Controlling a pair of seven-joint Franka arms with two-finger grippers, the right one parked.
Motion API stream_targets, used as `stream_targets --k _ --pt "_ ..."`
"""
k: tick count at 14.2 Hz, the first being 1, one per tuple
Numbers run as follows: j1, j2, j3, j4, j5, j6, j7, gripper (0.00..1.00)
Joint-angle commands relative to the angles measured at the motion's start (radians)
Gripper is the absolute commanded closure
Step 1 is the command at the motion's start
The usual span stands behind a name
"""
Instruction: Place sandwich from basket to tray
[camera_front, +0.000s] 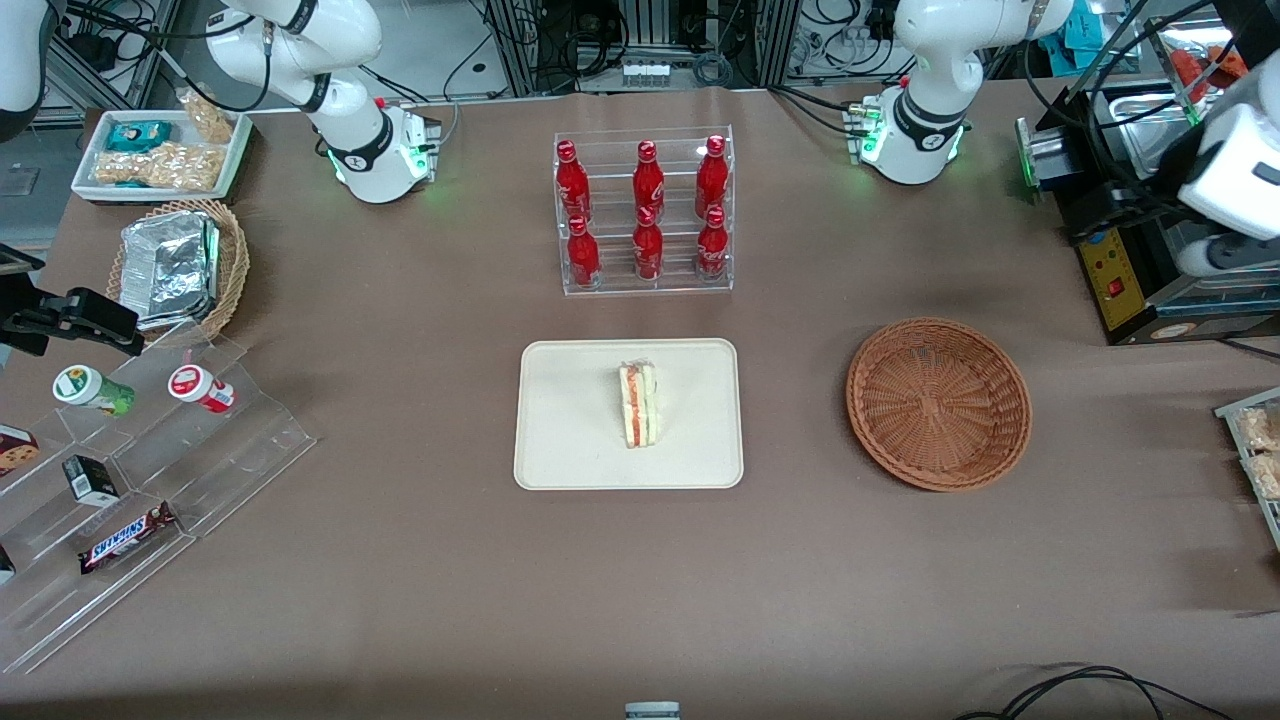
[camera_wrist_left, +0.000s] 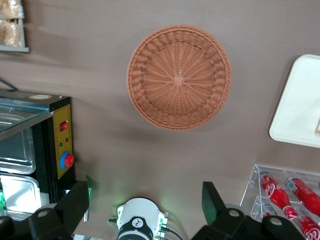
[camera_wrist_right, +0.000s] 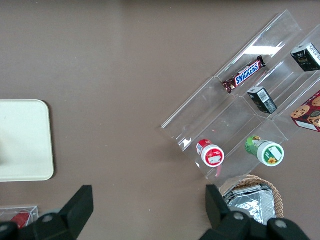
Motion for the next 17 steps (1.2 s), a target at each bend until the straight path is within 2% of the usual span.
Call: stream_targets --k 1,9,13,17 --pt "0.068 -0.010 -0.050 -0.002 -0.003 0.008 0.009 0.00" --pt "0.023 -0.019 -0.047 -0.036 -0.011 0.113 0.009 0.00" --pt "-0.020 -0.013 -0.047 -0.034 0.008 0.140 0.012 0.00" --pt "-0.008 -0.010 -0.048 -0.027 0.006 0.132 0.012 0.00"
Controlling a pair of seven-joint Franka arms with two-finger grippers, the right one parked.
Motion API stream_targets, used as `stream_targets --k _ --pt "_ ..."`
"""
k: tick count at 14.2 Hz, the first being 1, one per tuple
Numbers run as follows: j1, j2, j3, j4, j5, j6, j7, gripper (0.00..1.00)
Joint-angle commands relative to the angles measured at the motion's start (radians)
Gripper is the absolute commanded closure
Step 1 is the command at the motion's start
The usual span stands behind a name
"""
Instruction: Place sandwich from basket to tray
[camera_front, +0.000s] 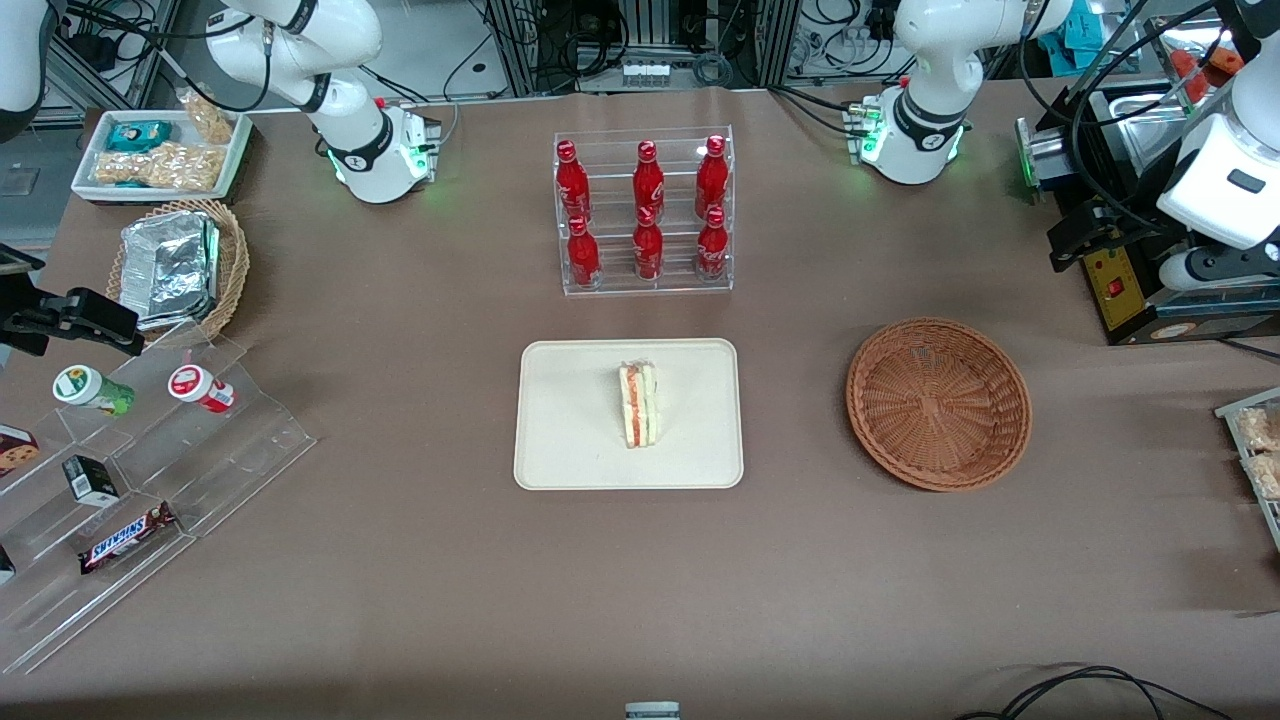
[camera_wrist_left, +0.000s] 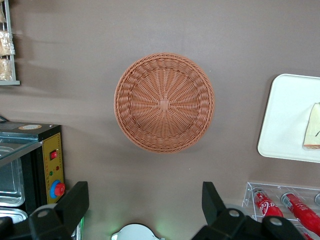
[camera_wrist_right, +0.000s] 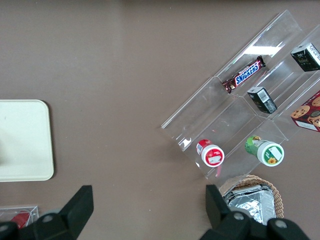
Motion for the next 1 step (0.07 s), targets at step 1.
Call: stream_targets --k 1 --pt "0.003 -0.010 0.004 -0.005 0.009 0.006 0.002 0.00"
